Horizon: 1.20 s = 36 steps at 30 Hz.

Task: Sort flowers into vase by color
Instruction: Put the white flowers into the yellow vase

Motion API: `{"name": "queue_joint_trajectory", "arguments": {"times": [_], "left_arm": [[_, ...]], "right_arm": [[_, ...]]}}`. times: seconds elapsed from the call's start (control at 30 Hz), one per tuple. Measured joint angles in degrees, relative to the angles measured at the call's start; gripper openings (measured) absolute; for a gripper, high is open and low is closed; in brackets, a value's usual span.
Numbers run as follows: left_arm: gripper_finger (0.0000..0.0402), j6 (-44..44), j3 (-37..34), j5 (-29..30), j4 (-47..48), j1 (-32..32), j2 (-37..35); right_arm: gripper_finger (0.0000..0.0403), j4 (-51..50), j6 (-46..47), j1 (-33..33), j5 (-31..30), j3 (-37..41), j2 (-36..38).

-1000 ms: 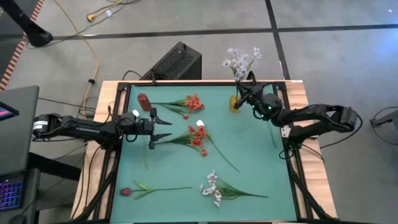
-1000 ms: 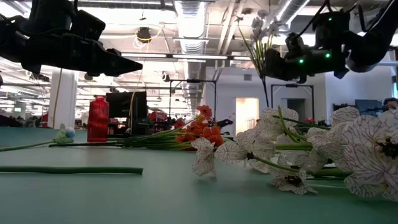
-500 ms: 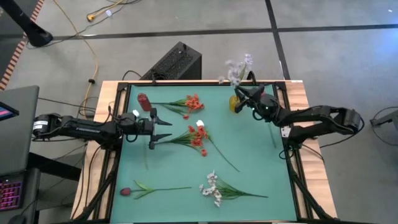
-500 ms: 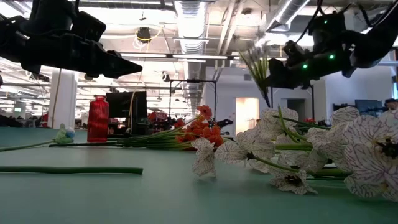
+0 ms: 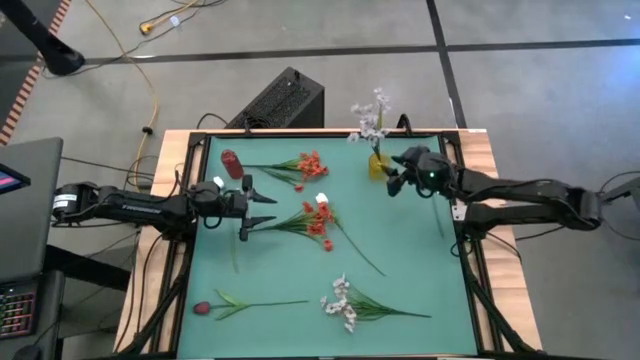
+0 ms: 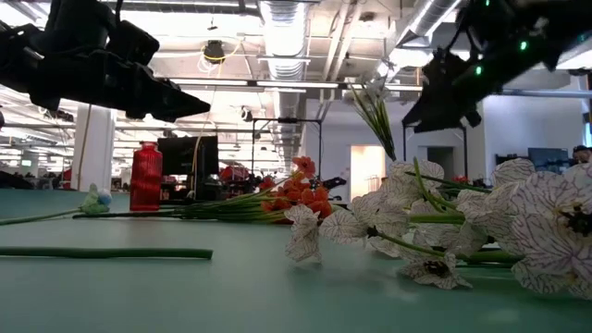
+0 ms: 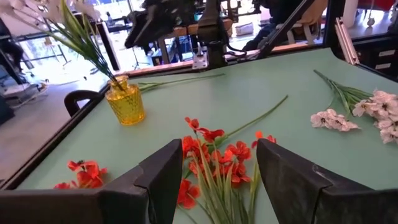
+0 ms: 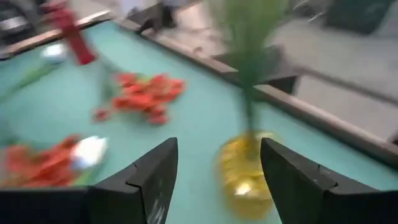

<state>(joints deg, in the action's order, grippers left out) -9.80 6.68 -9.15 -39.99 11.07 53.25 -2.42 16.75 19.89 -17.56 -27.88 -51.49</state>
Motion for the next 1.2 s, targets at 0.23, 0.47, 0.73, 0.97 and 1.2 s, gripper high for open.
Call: {"name": "queue_joint_trajectory", "arguments": {"times": [0.23,0.47,0.73,0.97,1.2], "left_arm": [[0.0196,3.06,-0.02,0.0,1.1,0.0,0.0],[0.0197,6.75,-0.02,-5.37,1.23,-1.36,0.0],[0.0197,7.23,-0.02,-3.47,2.15,-6.12,0.0],[0.0196,7.37,-0.02,-1.05,3.61,-8.77,0.0],[0.0196,8.68,-0.07,-1.03,8.35,-13.29,0.0]], "right_arm": [[0.0255,-4.89,4.3,-11.21,4.21,-5.37,-3.09],[0.0254,-4.57,10.61,-23.92,4.19,-7.75,-10.15],[0.0254,-3.28,18.27,-32.76,2.69,-12.43,-22.68],[0.0254,-14.3,23.18,-35.52,10.75,-25.87,-34.81],[0.0254,-31.22,26.35,-39.56,21.25,-40.32,-43.52]]}}
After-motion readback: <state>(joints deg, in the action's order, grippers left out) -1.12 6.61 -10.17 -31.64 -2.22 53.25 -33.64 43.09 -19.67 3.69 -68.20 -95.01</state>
